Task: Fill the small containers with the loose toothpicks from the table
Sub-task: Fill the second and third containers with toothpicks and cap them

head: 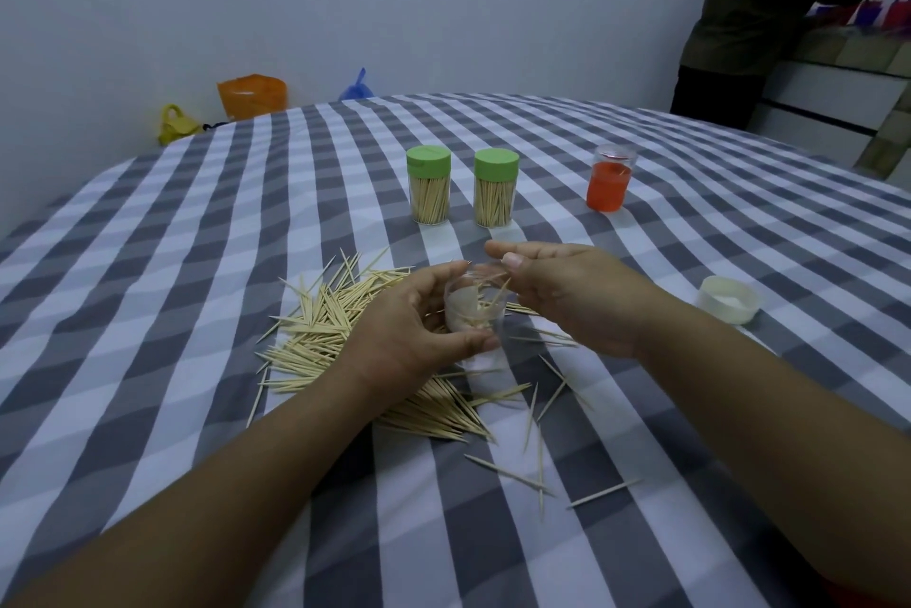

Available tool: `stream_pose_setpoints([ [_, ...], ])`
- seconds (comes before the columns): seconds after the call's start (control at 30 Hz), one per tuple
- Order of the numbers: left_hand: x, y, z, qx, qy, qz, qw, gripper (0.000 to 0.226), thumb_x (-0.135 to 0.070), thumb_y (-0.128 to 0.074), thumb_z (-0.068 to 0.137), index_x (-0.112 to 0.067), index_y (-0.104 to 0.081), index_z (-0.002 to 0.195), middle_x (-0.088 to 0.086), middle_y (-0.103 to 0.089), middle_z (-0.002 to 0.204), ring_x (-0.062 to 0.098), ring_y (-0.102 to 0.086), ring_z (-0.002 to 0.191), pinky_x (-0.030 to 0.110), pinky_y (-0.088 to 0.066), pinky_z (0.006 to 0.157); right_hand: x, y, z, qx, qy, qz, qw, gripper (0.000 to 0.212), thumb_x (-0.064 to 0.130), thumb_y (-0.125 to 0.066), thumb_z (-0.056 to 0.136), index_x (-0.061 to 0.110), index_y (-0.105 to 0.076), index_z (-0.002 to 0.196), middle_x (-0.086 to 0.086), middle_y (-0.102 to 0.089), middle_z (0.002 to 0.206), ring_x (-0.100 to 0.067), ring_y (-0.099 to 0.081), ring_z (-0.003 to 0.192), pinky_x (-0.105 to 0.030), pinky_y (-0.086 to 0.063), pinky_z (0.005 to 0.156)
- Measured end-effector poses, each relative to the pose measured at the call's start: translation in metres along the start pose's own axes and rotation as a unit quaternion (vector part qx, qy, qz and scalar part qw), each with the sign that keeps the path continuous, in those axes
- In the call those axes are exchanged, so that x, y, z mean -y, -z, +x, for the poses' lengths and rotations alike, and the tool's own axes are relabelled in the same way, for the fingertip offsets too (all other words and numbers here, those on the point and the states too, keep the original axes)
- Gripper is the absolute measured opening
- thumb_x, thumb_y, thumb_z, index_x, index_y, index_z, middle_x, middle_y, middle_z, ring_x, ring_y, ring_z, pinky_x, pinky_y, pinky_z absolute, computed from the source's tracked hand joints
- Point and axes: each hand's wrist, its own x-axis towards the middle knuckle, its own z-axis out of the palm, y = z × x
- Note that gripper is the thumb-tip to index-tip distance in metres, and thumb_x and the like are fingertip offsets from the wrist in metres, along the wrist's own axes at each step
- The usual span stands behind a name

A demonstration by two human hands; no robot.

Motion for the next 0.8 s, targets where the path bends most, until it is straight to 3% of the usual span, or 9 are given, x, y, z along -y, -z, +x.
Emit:
stream_pose_setpoints([
  [0.13, 0.001, 0.000, 0.000, 0.001, 0.001, -0.004, 1.000, 0.079, -0.002, -0.081, 0.062, -0.010, -0.049, 0.133, -0.008, -0.064, 0.112, 0.002, -0.065, 0.102, 0.019, -0.052, 0.088, -0.001, 0.005, 0.001, 0.011, 0.012, 0.010, 1.000, 0.033, 0.016, -0.043, 0.099, 0.016, -0.051, 0.131, -0.002, -0.068, 0.117, -0.013, -0.059, 0.116, -0.039, -0.033, 0.112],
  [0.23, 0.000, -0.001, 0.000, 0.000, 0.001, 0.000, 1.000, 0.084, -0.010, -0.082, 0.056, -0.011, -0.048, 0.133, -0.009, -0.064, 0.112, 0.001, -0.064, 0.102, 0.017, -0.051, 0.087, 0.002, 0.010, -0.001, -0.008, 0.038, -0.062, 0.997, 0.030, 0.016, -0.043, 0.100, 0.019, -0.052, 0.128, 0.002, -0.070, 0.110, -0.010, -0.060, 0.112, -0.035, -0.038, 0.108],
  [0.3, 0.000, -0.001, 0.000, 0.000, 0.003, -0.001, 1.000, 0.082, -0.004, -0.081, 0.060, -0.011, -0.048, 0.134, -0.010, -0.063, 0.111, -0.002, -0.063, 0.103, 0.015, -0.051, 0.085, 0.005, 0.014, -0.001, -0.051, 0.045, -0.159, 0.985, 0.028, 0.017, -0.043, 0.100, 0.020, -0.054, 0.126, 0.003, -0.070, 0.109, -0.011, -0.061, 0.108, -0.031, -0.043, 0.100],
  [0.37, 0.001, 0.000, 0.000, 0.002, 0.005, 0.001, 1.000, 0.081, -0.001, -0.081, 0.062, -0.011, -0.047, 0.134, -0.010, -0.062, 0.112, -0.003, -0.063, 0.103, 0.014, -0.051, 0.086, 0.006, 0.020, 0.001, -0.068, 0.019, -0.294, 0.953, 0.030, 0.016, -0.043, 0.100, 0.018, -0.055, 0.128, -0.001, -0.065, 0.120, -0.014, -0.058, 0.111, -0.029, -0.042, 0.097],
  [0.47, 0.000, 0.000, 0.000, 0.003, 0.005, 0.004, 1.000, 0.081, 0.000, -0.081, 0.063, -0.010, -0.047, 0.135, -0.009, -0.063, 0.112, -0.003, -0.063, 0.102, 0.015, -0.051, 0.087, 0.005, 0.032, -0.001, -0.017, -0.076, -0.460, 0.885, 0.035, 0.018, -0.044, 0.100, 0.018, -0.053, 0.133, -0.002, -0.054, 0.136, -0.020, -0.051, 0.120, -0.028, -0.037, 0.097],
  [0.67, -0.001, 0.001, -0.001, 0.009, 0.003, 0.007, 1.000, 0.084, -0.013, -0.081, 0.057, -0.014, -0.047, 0.135, -0.011, -0.063, 0.112, -0.002, -0.064, 0.100, 0.016, -0.052, 0.085, 0.001, 0.040, -0.004, 0.026, -0.121, -0.547, 0.828, 0.032, 0.015, -0.042, 0.099, 0.013, -0.058, 0.126, -0.011, -0.059, 0.122, -0.025, -0.056, 0.107, -0.033, -0.046, 0.093],
  [0.73, -0.002, 0.001, -0.001, 0.010, 0.004, 0.012, 1.000, 0.090, -0.022, -0.080, 0.052, -0.014, -0.047, 0.135, -0.010, -0.063, 0.115, -0.001, -0.064, 0.102, 0.017, -0.052, 0.086, -0.002, 0.039, -0.003, 0.031, -0.103, -0.541, 0.834, 0.033, 0.013, -0.041, 0.099, 0.018, -0.060, 0.126, -0.005, -0.060, 0.122, -0.024, -0.056, 0.107, -0.032, -0.046, 0.095],
  [0.8, -0.002, 0.002, -0.001, 0.011, 0.004, 0.018, 1.000, 0.092, -0.025, -0.080, 0.050, -0.015, -0.047, 0.135, -0.008, -0.063, 0.117, -0.001, -0.064, 0.102, 0.016, -0.052, 0.085, -0.001, 0.038, -0.005, 0.039, -0.098, -0.482, 0.870, 0.033, 0.010, -0.044, 0.098, 0.025, -0.064, 0.120, 0.004, -0.061, 0.115, -0.018, -0.056, 0.105, -0.026, -0.044, 0.090],
])
